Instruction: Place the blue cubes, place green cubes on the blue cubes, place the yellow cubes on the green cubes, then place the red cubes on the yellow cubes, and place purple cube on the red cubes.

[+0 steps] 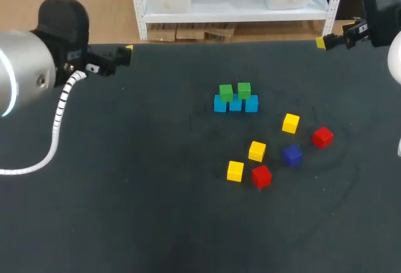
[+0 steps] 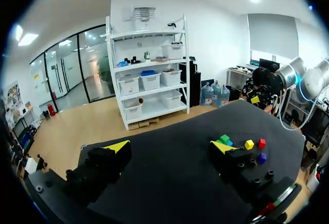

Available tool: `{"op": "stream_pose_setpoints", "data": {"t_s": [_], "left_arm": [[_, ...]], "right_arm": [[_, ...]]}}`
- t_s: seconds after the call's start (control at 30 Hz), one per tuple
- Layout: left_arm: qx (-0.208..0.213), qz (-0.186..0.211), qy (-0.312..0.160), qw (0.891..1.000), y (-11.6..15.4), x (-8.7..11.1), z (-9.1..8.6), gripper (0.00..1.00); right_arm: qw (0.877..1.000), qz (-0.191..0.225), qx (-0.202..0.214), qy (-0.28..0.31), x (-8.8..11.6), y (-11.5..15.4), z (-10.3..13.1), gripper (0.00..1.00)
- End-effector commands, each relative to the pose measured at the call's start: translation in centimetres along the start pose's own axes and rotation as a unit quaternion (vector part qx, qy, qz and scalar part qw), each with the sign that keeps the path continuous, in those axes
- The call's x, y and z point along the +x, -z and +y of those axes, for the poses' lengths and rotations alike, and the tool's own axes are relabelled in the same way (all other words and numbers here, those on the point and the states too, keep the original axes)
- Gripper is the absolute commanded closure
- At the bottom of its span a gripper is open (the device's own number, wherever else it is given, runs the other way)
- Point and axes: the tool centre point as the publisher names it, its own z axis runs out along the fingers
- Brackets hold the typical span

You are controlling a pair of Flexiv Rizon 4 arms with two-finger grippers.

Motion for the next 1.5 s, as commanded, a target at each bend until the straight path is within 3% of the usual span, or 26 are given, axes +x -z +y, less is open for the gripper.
{"op": "stream_pose_setpoints", "data": {"t_s": [0.03, 0.57, 0.67, 0.93, 1.03, 1.23, 1.5], "left_arm": [[-0.002, -0.013, 0.001, 1.0, -0.2, 0.2, -0.1, 0.0], [-0.002, -0.013, 0.001, 1.0, -0.2, 0.2, -0.1, 0.0], [-0.002, -0.013, 0.001, 1.0, -0.2, 0.2, -0.1, 0.0], [-0.002, -0.013, 0.001, 1.0, -0.2, 0.2, -0.1, 0.0], [-0.002, -0.013, 0.001, 1.0, -0.2, 0.2, -0.1, 0.0], [-0.002, -0.013, 0.001, 1.0, -0.2, 0.2, -0.1, 0.0], [-0.002, -0.013, 0.001, 1.0, -0.2, 0.2, -0.1, 0.0]], "right_arm": [[1.0, -0.001, -0.003, 0.0, 0.0, 0.0, -0.1, 0.0], [1.0, -0.001, -0.003, 0.0, 0.0, 0.0, -0.1, 0.0], [1.0, 0.011, 0.001, 0.01, -0.1, -0.4, 0.4, 0.0], [0.995, 0.065, -0.035, 0.068, 0.9, -1.9, 3.4, 0.0], [0.988, 0.103, -0.055, 0.102, 1.4, -2.6, 4.5, 0.0], [0.957, 0.199, -0.104, 0.182, 4.3, -4.4, 6.4, 0.0], [0.933, 0.257, -0.115, 0.223, 8.2, -5.9, 9.4, 0.0]]}}
